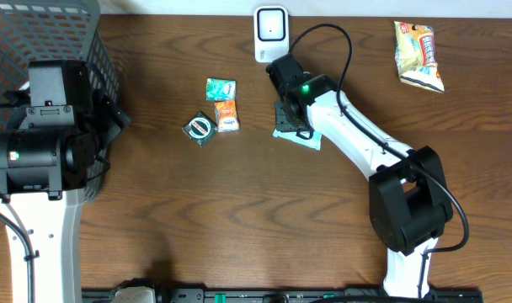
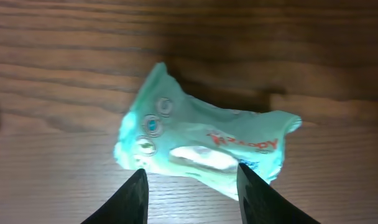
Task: Scan the item barcode
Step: 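Grasp the green tissue pack and drag it right on the table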
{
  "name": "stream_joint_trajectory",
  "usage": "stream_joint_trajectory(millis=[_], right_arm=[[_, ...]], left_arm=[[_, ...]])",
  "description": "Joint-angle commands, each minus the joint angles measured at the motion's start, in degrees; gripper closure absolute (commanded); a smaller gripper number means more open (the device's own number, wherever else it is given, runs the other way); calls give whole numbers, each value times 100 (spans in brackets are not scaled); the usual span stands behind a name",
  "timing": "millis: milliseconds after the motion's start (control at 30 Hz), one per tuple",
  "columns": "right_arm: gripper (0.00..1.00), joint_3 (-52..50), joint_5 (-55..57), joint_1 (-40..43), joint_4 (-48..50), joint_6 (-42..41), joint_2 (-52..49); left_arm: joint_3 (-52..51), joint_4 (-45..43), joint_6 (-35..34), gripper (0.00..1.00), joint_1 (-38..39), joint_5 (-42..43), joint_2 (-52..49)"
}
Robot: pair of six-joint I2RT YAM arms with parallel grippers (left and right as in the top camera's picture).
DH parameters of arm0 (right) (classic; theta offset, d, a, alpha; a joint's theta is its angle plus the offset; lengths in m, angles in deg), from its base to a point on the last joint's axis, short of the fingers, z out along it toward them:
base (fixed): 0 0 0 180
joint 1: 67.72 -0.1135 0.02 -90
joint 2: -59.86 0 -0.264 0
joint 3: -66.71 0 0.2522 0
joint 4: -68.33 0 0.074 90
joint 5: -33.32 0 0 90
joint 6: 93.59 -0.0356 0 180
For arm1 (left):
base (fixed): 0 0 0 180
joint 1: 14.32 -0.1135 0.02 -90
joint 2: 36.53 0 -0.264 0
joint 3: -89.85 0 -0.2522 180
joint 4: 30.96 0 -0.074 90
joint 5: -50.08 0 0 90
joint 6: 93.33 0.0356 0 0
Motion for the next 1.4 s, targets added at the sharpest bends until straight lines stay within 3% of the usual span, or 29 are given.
stream_joint_trajectory(millis=[0,33,267,333,400,700,1200,1367], right_arm=[[62,-107,625,63,-4,-55,-52],[67,-107,498,127,0,-57,-52],[73,-142,-170,168,125,-46,-55],[87,-197,-149,173,201,13,-57],[92,-315,-149,186,356,13,-57],[99,-704,-157,184,708,-22,-57],[99,-1110,101,223,566,-13,-52],[99,-946,-404,223,354,-9,55]], left_arm=[[31,17,-26,2,-42,-59,0],[31,17,-26,2,-42,-59,0],[31,17,-26,2,-42,-57,0],[31,17,-26,2,-42,-57,0],[31,17,-26,2,-42,-57,0],[31,17,-26,2,-42,-57,0],[31,17,-26,2,-42,-57,0],[31,17,-26,2,-42,-57,0]])
